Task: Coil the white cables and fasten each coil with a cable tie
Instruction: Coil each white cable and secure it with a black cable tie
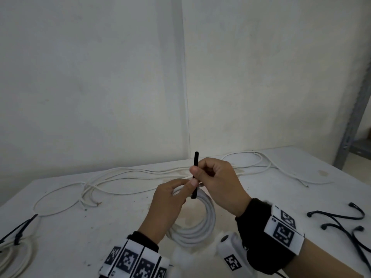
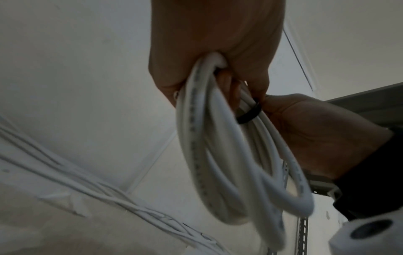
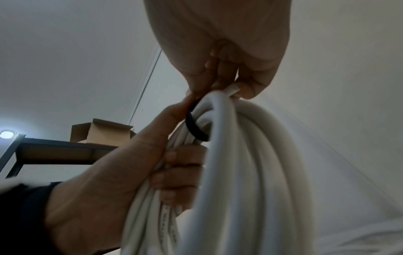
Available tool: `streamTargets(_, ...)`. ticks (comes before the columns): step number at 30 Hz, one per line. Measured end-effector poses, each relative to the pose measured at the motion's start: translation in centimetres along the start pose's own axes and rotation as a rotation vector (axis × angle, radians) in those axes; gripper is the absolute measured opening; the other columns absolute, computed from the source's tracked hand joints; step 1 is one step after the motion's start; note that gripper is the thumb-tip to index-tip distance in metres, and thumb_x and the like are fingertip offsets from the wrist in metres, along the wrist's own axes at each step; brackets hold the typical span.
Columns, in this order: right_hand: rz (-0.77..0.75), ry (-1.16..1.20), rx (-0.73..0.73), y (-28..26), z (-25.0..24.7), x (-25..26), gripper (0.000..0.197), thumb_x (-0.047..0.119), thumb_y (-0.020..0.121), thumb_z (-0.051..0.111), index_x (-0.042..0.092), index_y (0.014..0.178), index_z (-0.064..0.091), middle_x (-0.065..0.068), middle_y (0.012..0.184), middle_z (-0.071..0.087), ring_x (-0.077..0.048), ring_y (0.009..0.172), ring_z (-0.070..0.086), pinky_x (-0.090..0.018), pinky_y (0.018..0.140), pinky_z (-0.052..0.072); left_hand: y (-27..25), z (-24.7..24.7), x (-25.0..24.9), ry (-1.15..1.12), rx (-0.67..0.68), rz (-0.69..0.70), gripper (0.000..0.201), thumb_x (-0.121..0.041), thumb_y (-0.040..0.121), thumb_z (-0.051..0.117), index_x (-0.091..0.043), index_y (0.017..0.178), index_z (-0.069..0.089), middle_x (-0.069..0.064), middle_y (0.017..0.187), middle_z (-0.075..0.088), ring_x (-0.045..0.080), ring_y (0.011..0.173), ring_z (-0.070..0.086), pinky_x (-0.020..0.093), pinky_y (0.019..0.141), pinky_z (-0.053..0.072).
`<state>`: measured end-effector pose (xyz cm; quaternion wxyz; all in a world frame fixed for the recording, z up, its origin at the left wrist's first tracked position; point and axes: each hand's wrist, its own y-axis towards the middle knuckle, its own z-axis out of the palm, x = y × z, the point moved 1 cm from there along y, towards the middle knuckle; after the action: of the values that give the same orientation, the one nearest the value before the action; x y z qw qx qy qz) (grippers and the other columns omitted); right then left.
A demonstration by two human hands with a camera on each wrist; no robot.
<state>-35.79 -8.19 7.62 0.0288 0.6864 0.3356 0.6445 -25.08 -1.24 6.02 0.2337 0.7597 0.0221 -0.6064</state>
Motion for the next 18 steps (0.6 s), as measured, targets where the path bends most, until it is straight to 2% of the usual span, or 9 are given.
streamTargets(3, -0.001, -0.041, -0.041, 0.1, 0.1, 0.5, 0.03, 0.012, 0.087, 0.06, 0.015, 0.059, 0.05, -0.014, 0.061, 0.053, -0.023, 0.059, 0.048, -0.047, 0.063, 0.05, -0.1, -0.1, -0.4, 0.055, 0.021, 0.058, 0.022, -0.018, 0.088, 0.058, -0.027, 0.071, 0.068, -0.021, 0.049, 0.06, -0.009, 0.048, 0.051, 0.004, 0.051, 0.035)
streamTargets(9, 0.022, -0.058, -0.107, 0.1, 0.5, 0.8, 0.03, 0.013, 0.088, 0.059, 0.013, 0.06, 0.049, -0.006, 0.056, 0.049, -0.024, 0.055, 0.051, -0.039, 0.056, 0.049, -0.8, -0.2, -0.7, 0.055, 0.002, 0.068, 0.026, -0.015, 0.088, 0.057, -0.026, 0.068, 0.068, -0.02, 0.052, 0.063, -0.008, 0.048, 0.052, 0.003, 0.051, 0.036)
streamTargets(11, 0.035, -0.047, -0.109, 0.2, 0.6, 0.7, 0.03, 0.013, 0.088, 0.059, 0.013, 0.059, 0.05, -0.003, 0.054, 0.049, -0.015, 0.05, 0.052, -0.033, 0.054, 0.047, -0.8, -0.4, -0.9, 0.061, 0.007, 0.08, 0.026, -0.016, 0.088, 0.057, -0.027, 0.067, 0.068, -0.02, 0.051, 0.062, -0.009, 0.048, 0.052, 0.003, 0.051, 0.036)
streamTargets(14, 0.078, 0.014, -0.024, 0.1, 0.5, 0.3, 0.028, 0.012, 0.089, 0.059, 0.011, 0.061, 0.052, -0.006, 0.056, 0.051, -0.004, 0.042, 0.049, -0.015, 0.046, 0.043, -1.0, -0.7, -0.7, 0.075, 0.012, 0.072, 0.023, -0.018, 0.087, 0.059, -0.027, 0.068, 0.069, -0.02, 0.05, 0.062, -0.008, 0.048, 0.052, 0.004, 0.052, 0.036)
streamTargets(16, 0.052, -0.01, 0.066, -0.1, 0.6, -0.4, 0.022, 0.016, 0.089, 0.057, 0.012, 0.068, 0.054, -0.006, 0.063, 0.055, -0.005, 0.053, 0.051, -0.016, 0.054, 0.044, -1.3, -1.0, -0.4, 0.077, -0.024, 0.052, 0.022, -0.02, 0.086, 0.06, -0.024, 0.067, 0.069, -0.019, 0.047, 0.059, -0.008, 0.046, 0.051, 0.005, 0.051, 0.036)
streamTargets(18, 0.066, -0.066, 0.168, -0.7, 0.9, -1.4, 0.017, 0.035, 0.088, 0.054, 0.018, 0.086, 0.057, -0.004, 0.08, 0.063, -0.009, 0.073, 0.058, -0.026, 0.073, 0.049, -1.2, -1.6, 0.0, 0.038, -0.12, 0.015, 0.021, -0.021, 0.086, 0.06, -0.019, 0.067, 0.067, -0.018, 0.041, 0.054, -0.007, 0.041, 0.048, 0.005, 0.047, 0.034)
